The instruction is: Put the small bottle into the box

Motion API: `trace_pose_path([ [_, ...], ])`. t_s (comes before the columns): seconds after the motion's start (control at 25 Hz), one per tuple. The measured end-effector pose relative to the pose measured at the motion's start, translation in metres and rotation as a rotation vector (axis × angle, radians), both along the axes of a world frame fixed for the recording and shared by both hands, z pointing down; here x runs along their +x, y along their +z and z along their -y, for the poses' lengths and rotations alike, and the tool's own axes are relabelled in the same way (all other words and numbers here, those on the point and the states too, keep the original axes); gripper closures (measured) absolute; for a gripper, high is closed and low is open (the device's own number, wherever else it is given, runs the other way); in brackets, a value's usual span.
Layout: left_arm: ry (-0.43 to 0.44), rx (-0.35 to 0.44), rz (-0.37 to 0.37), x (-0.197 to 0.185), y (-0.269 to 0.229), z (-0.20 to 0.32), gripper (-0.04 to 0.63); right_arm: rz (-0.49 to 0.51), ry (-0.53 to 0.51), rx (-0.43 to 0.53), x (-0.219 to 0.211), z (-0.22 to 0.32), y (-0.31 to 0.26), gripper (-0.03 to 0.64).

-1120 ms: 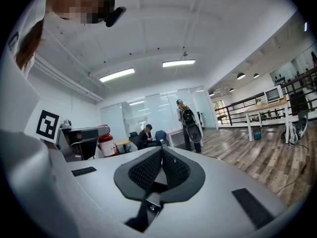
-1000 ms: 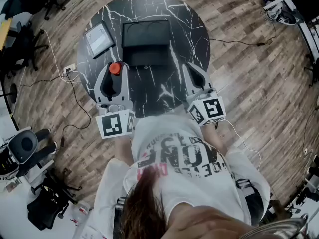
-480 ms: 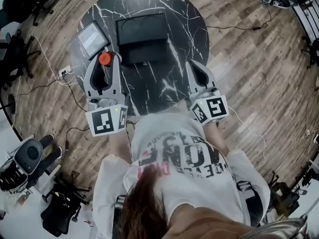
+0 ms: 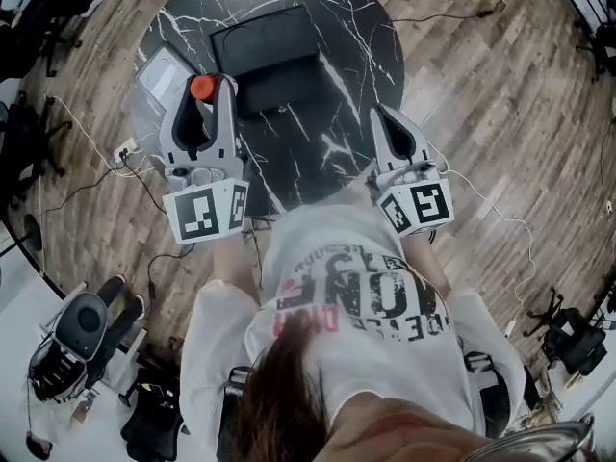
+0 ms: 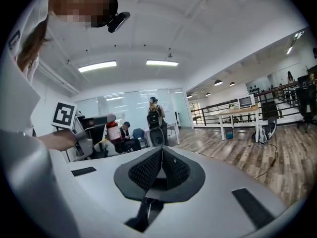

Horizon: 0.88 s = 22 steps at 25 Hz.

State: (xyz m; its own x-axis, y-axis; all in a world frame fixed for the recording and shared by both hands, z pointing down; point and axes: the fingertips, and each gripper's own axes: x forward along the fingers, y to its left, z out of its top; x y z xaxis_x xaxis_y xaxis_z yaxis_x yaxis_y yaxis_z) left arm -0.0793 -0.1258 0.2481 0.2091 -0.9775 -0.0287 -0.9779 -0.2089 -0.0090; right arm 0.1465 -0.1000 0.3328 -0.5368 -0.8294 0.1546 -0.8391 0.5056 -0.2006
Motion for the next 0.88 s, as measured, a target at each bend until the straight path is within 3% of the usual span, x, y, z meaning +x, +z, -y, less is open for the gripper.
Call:
trace_pose_path([
  [0.44,0.125,-0.04,-0.034,0.014,0.03,0.015,0.449,-0.016,0.097,-0.009,-0.003,-0.02,0.007,0.615],
  [0.88,0.187,-0.077,-0.052,0.016,0.062,0.03,0.449,-0.032,0.119,-0.036,-0.017,-0.034,0.017,0.615],
])
